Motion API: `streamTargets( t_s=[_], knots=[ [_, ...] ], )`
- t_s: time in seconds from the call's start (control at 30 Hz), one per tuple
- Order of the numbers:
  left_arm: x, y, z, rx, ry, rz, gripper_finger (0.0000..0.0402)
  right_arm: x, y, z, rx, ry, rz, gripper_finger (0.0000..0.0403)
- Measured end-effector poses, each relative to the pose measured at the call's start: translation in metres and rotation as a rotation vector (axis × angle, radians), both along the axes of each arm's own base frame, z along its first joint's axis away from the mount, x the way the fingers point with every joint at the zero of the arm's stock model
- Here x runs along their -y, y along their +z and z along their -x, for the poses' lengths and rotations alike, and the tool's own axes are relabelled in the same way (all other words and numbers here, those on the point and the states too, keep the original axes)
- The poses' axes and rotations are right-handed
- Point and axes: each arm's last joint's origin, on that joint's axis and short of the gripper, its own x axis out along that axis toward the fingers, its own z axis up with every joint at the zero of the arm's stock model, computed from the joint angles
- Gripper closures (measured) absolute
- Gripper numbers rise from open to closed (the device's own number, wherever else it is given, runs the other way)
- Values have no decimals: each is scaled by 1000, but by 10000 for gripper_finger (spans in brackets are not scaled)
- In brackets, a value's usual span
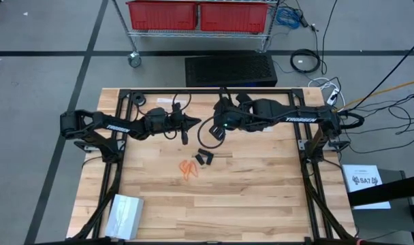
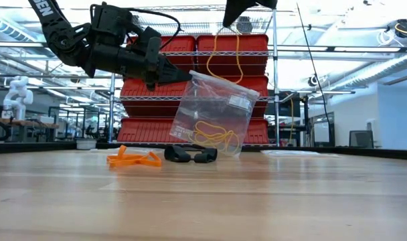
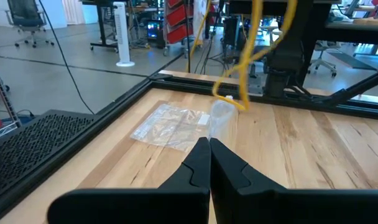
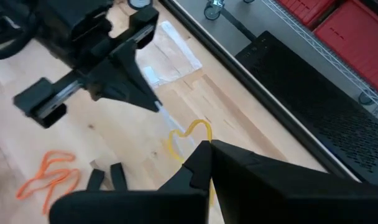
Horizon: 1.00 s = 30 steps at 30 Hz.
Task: Sort rubber bands
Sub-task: Put the left yellow rubber band into the middle transparent zip bag
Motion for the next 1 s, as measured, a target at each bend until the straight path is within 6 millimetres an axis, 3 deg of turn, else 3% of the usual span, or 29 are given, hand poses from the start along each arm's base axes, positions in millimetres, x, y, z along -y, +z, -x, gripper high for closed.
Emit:
streamTargets(
  t_s=[0.3,1.0],
  knots=[
    [0,0,0,0,0,0,401,-5,0,0,11,-2,-10,403],
    [0,1,0,7,-9,-1,401,7,9,2,54,-21,41,403]
  ],
)
